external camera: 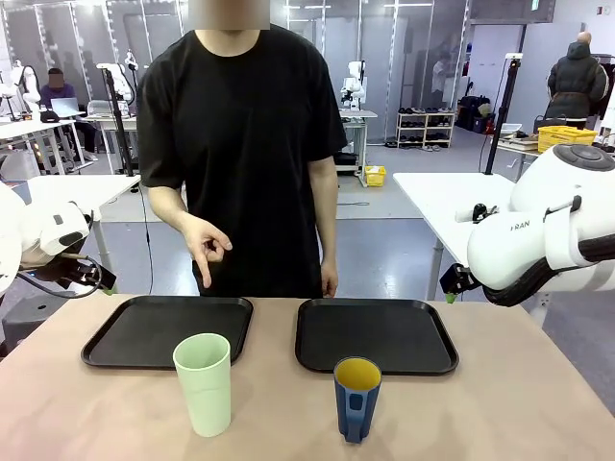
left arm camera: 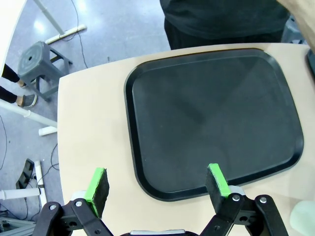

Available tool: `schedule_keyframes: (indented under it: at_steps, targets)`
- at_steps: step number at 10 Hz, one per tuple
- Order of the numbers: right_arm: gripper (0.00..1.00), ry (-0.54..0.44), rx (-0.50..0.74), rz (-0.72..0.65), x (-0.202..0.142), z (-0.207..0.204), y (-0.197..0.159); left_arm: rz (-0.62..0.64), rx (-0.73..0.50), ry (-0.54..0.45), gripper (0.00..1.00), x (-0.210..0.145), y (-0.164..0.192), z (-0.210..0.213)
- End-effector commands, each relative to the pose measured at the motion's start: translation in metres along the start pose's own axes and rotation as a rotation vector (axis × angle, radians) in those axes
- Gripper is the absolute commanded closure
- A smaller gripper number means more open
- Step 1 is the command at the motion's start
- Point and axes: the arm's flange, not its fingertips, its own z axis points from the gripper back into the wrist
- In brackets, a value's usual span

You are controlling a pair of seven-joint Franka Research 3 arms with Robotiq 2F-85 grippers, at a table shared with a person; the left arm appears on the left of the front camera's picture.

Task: Sort and store the cups by type.
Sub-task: Pick up the Reusable plastic cup.

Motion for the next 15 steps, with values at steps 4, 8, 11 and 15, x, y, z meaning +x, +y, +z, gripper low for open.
schedule_keyframes:
  at_steps: [4, 8, 11, 15]
  targets:
    - [0.00, 0.000, -0.008, 0.012, 0.000, -0.002, -0.001, 0.005, -0.001, -0.002, 0.00, 0.000, 0.002, 0.000]
    - [0.00, 0.000, -0.008, 0.012, 0.000, -0.002, -0.001, 0.005, -0.001, -0.002, 0.00, 0.000, 0.002, 0.000]
    - [0.00, 0.000, -0.008, 0.012, 0.000, -0.002, -0.001, 0.005, -0.001, -0.002, 0.00, 0.000, 0.002, 0.000]
    - [0.00, 0.000, -0.008, 0.012, 0.000, -0.002, -0.001, -0.282, -0.013, 0.018, 0.00, 0.002, 0.008, 0.013]
